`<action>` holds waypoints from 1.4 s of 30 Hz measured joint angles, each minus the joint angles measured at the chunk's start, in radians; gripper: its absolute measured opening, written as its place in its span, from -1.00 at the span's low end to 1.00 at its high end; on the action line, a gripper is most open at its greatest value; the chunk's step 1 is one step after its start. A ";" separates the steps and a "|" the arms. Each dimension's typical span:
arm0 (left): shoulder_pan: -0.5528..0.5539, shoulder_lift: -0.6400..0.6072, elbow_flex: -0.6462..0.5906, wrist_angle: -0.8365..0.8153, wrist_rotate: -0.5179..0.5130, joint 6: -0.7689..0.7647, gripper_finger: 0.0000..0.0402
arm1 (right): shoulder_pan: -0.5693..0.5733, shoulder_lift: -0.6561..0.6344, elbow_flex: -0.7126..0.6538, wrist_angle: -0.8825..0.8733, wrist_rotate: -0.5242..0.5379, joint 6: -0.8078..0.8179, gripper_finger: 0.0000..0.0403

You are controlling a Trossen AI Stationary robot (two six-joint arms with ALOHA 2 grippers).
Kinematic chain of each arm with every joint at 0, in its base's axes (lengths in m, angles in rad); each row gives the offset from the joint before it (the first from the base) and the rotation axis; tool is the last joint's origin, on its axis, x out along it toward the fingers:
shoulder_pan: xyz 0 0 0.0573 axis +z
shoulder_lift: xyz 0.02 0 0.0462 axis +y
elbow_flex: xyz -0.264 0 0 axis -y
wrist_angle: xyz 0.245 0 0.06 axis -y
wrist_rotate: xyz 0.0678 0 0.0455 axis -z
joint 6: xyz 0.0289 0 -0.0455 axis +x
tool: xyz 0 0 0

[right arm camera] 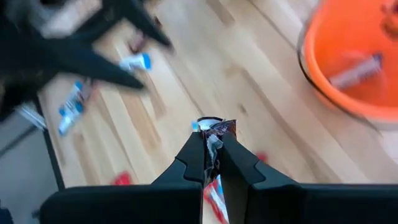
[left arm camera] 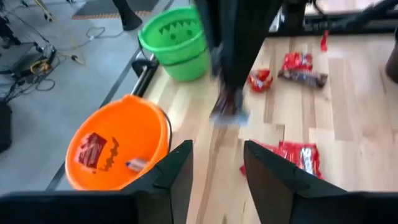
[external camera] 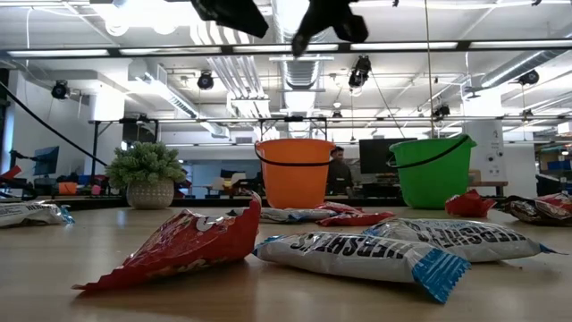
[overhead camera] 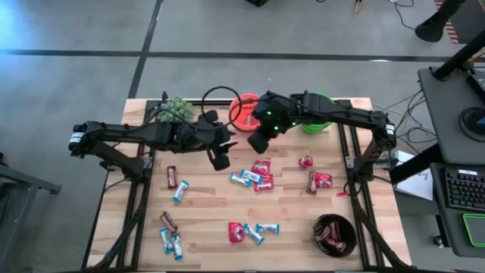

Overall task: Organize candy in baskets
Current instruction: Put the brown chocolate bar into the black bucket

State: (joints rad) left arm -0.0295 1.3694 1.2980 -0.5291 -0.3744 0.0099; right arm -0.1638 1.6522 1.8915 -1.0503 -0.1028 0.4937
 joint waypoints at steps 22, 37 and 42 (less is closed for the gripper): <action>0.000 -0.004 0.000 -0.129 0.000 0.000 -0.35 | 0.135 -0.146 0.000 -0.431 -0.006 0.191 -0.94; 0.000 -0.004 0.000 -0.183 0.029 -0.014 -0.35 | 0.437 -0.192 0.000 -0.521 0.048 0.454 -0.94; -0.001 -0.004 0.000 -0.183 0.098 -0.034 -0.35 | 0.558 -0.198 0.000 -0.521 0.055 0.553 -0.94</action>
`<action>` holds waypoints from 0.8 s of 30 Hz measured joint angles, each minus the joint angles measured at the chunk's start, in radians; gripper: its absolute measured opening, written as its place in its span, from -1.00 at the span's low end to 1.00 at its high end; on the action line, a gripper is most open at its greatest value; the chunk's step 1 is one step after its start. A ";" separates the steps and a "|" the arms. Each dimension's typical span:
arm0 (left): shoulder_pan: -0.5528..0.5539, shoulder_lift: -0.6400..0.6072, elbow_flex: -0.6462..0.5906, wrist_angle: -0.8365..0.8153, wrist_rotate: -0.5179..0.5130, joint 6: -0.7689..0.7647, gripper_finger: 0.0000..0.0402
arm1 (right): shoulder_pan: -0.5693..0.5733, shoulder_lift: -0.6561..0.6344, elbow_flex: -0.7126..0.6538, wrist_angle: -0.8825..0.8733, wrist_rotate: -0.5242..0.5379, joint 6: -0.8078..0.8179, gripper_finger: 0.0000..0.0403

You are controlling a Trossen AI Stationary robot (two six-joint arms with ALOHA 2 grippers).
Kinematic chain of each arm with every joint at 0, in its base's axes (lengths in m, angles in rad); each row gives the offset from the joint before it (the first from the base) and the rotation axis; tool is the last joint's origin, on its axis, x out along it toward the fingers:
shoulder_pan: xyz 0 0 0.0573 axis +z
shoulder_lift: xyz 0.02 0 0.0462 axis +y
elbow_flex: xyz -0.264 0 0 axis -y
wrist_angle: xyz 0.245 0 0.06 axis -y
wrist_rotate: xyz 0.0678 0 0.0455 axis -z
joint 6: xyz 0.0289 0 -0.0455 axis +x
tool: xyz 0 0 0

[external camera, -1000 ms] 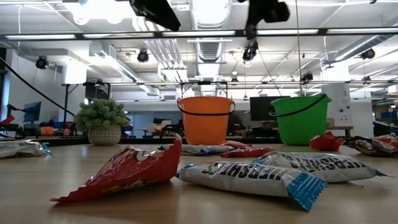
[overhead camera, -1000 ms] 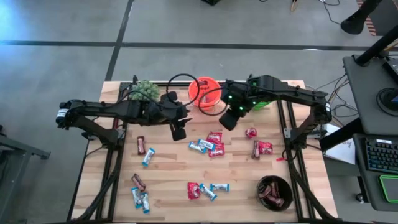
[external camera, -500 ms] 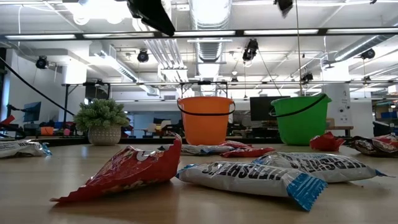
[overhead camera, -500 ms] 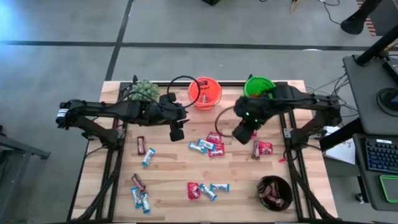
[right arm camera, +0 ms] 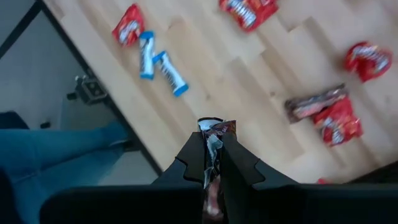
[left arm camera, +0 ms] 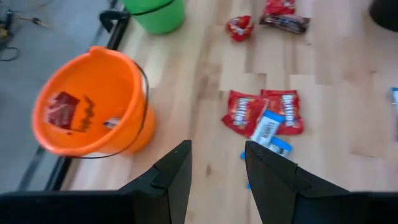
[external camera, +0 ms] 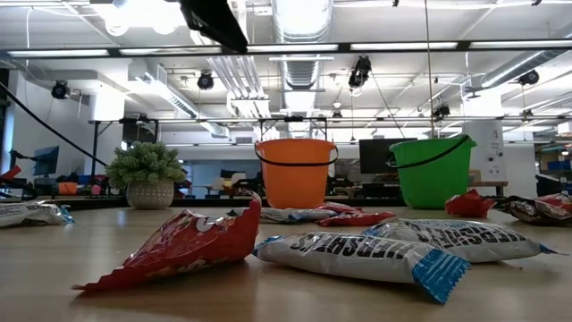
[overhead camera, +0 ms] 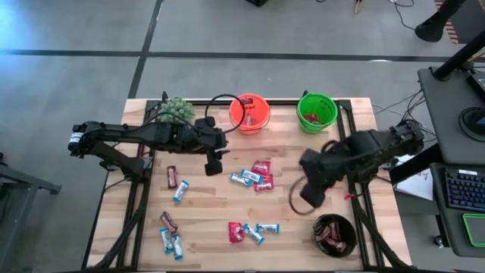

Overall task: Organize candy in baskets
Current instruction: Put the brown chocolate bar into the black bucket

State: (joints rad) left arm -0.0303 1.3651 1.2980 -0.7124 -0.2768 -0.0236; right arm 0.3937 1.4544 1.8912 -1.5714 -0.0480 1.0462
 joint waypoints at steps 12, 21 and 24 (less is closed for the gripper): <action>-0.001 -0.004 0.000 0.001 0.060 -0.123 -0.35 | 0.276 -0.001 0.000 0.000 0.050 0.245 -0.94; -0.002 -0.006 0.000 0.004 0.148 -0.232 -0.35 | 0.423 -0.001 -0.047 0.000 0.074 0.378 -0.94; -0.004 -0.006 0.000 0.003 0.186 -0.265 -0.35 | 0.464 -0.001 -0.079 0.001 0.047 0.406 -0.94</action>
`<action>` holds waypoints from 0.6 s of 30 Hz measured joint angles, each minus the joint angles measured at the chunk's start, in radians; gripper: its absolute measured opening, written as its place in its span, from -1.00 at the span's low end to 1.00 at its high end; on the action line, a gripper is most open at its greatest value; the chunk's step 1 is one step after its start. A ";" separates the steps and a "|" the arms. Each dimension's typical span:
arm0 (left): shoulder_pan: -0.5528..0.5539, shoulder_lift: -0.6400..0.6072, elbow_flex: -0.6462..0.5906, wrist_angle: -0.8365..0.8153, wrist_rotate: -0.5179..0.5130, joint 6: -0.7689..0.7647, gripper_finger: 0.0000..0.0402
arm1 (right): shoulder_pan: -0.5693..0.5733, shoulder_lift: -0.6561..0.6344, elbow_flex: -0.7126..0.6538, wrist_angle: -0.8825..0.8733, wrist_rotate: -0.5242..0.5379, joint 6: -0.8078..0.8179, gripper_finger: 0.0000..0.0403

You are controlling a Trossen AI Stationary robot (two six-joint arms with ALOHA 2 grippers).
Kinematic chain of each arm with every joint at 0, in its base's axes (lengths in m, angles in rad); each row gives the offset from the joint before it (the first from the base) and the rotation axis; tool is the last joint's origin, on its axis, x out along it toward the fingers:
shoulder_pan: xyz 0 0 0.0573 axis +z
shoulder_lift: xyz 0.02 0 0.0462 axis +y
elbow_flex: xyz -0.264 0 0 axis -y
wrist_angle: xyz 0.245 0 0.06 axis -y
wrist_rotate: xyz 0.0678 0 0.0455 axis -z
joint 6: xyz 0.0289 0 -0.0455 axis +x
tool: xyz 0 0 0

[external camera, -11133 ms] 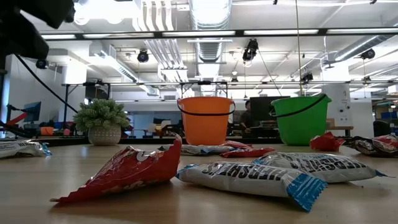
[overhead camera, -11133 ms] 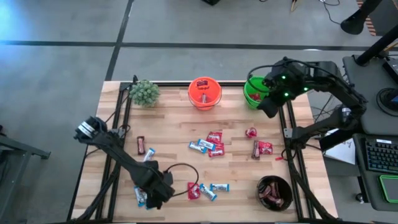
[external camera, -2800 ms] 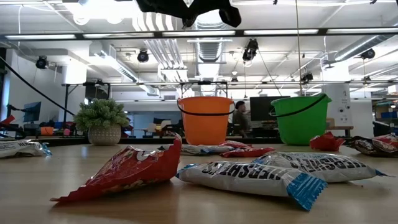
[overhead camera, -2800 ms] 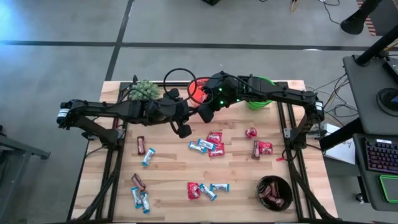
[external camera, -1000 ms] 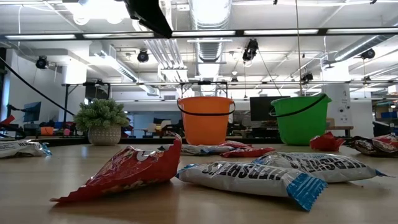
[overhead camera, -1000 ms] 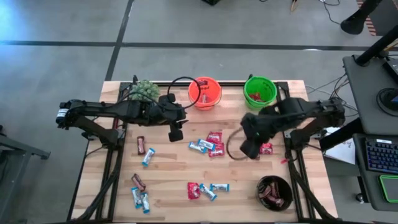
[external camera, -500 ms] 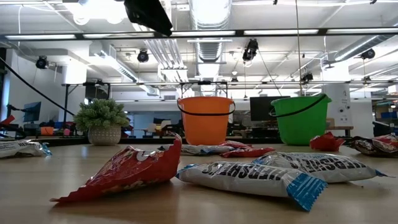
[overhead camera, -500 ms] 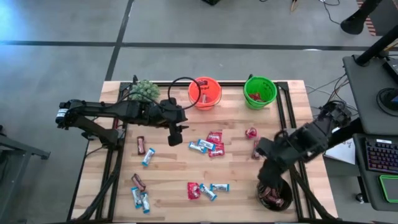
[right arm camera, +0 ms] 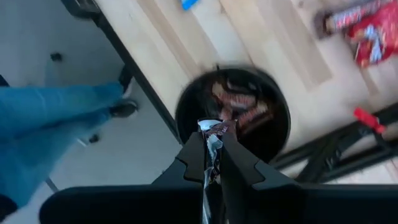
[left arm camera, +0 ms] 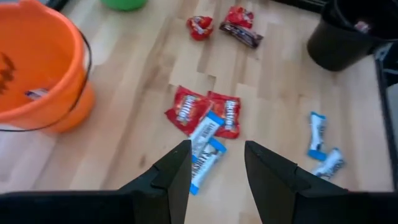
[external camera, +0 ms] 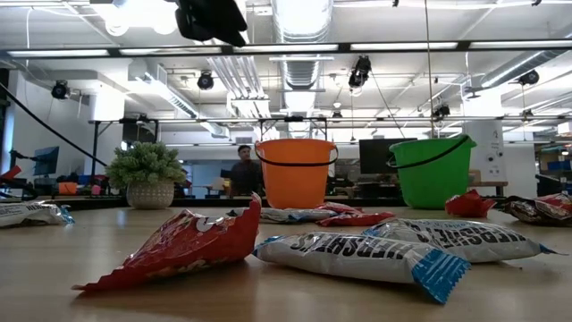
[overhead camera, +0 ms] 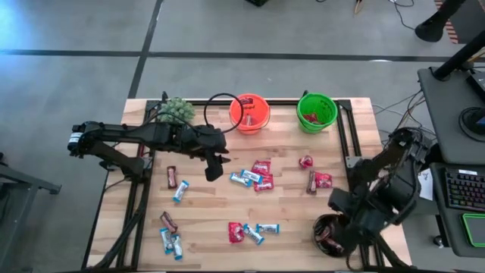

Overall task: Organize candy in baskets
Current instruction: Put the brown chocolate bar into the black bucket

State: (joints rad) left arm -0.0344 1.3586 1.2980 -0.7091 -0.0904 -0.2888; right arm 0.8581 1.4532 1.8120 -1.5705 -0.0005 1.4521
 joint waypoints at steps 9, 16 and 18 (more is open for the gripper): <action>-0.022 0.000 0.000 -0.001 0.026 -0.047 -0.35 | 0.078 0.000 -0.061 -0.001 -0.026 0.107 -0.93; -0.026 0.000 0.000 -0.001 0.026 -0.062 -0.35 | 0.100 0.003 -0.064 0.000 -0.026 0.122 -0.71; -0.026 0.000 0.000 -0.001 0.029 -0.066 -0.35 | 0.100 0.003 -0.064 0.000 -0.026 0.119 -0.63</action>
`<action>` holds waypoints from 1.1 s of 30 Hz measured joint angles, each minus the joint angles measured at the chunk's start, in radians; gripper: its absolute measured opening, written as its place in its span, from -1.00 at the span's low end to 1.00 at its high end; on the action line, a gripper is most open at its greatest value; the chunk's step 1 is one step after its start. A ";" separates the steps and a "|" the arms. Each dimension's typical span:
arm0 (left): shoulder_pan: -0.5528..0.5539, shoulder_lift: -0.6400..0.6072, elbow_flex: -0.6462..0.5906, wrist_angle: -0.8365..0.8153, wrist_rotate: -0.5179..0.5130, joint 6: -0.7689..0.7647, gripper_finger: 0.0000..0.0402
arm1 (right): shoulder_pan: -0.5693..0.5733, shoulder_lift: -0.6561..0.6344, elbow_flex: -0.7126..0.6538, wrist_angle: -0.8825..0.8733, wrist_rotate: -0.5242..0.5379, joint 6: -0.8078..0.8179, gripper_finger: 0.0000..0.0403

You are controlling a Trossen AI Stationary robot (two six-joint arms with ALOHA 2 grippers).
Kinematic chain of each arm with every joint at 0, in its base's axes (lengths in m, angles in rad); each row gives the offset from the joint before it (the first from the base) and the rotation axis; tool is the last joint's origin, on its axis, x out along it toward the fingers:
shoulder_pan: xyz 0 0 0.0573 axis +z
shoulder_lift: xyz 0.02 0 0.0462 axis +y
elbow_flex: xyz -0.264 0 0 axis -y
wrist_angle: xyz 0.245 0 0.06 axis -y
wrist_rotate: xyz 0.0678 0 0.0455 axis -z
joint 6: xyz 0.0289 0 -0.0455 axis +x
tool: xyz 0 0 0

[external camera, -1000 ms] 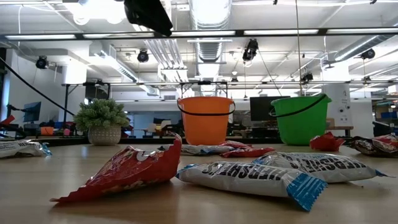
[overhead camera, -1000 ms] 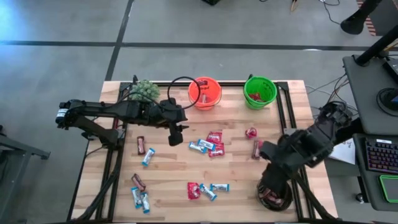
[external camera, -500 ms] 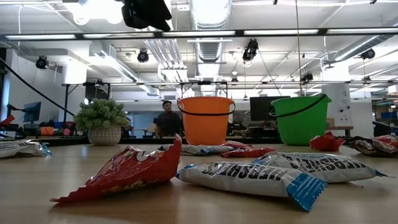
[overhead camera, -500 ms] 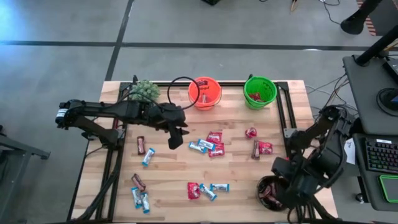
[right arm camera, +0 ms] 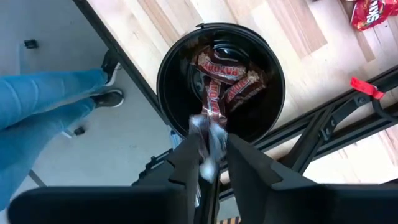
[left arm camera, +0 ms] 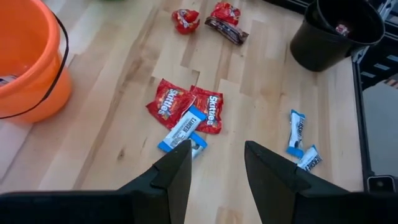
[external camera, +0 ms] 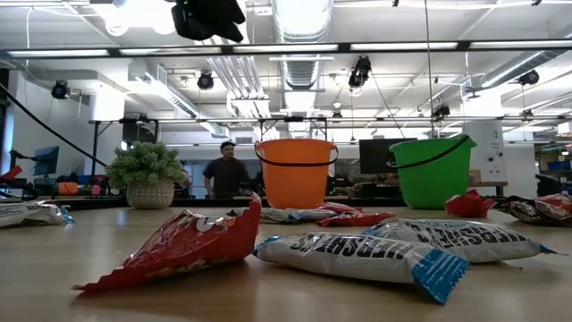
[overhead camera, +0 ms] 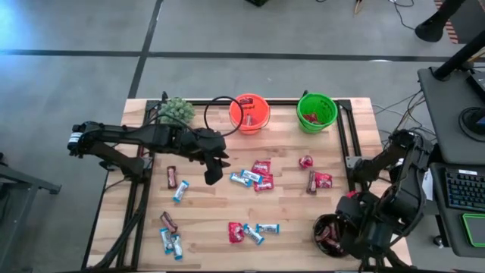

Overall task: Organize candy in baskets
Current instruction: Put the brown chocolate bar into the black bucket, then put the red candy into the green bucket

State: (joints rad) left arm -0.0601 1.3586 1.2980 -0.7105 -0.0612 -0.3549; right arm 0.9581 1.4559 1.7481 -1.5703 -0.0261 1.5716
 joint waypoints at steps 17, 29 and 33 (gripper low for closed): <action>-0.005 0.000 0.000 0.000 0.027 -0.029 -0.35 | -0.003 0.002 0.000 0.000 0.111 -0.058 -0.32; -0.005 -0.005 0.000 -0.002 0.043 0.021 -0.35 | -0.165 0.000 0.000 0.000 0.214 -0.258 -0.37; -0.005 -0.018 0.000 -0.006 0.056 0.047 -0.35 | -0.265 -0.001 0.000 0.003 0.213 -0.380 -0.37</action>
State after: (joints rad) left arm -0.0647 1.3409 1.2980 -0.7164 -0.0055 -0.3081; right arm 0.6931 1.4551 1.7481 -1.5669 0.1869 1.1918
